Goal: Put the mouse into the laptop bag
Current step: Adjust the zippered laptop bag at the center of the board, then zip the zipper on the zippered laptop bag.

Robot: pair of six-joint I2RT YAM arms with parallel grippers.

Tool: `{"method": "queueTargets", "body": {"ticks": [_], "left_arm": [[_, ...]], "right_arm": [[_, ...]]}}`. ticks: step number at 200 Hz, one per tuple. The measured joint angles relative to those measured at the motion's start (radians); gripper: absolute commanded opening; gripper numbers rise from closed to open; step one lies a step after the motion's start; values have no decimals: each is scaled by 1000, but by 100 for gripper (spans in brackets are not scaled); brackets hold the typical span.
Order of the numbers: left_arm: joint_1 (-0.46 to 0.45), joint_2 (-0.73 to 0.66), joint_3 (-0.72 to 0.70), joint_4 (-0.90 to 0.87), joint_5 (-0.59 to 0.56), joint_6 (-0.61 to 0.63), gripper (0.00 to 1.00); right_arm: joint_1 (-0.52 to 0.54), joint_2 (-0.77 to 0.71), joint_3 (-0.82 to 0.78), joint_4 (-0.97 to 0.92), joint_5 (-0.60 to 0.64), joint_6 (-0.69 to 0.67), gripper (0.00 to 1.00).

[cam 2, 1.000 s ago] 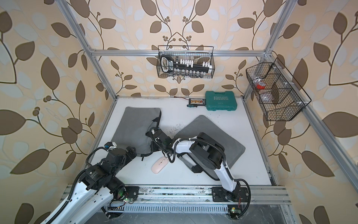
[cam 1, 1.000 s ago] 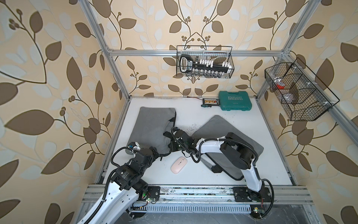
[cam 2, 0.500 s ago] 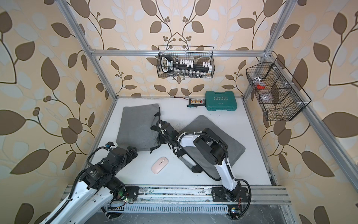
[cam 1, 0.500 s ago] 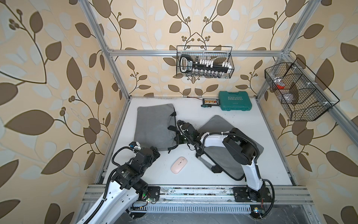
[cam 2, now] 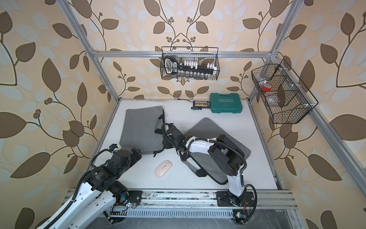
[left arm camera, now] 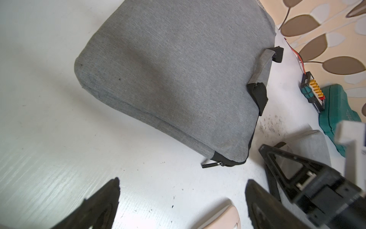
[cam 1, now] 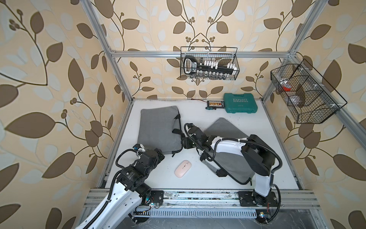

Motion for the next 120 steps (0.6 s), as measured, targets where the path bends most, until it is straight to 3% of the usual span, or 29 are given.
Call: {"method": "queueTargets", "body": {"ticks": [20, 48, 77, 120], "left_arm": [[0, -5, 0, -1, -3, 0, 99], [0, -27, 0, -17, -21, -8, 99], [0, -71, 0, -87, -76, -57, 99], [0, -140, 0, -197, -139, -117, 99]], "right_arm": [[90, -78, -27, -27, 90, 19, 61], [230, -66, -8, -84, 184, 55, 60], [293, 61, 104, -213, 286, 100, 58], [306, 265, 321, -391, 399, 150, 57]]}}
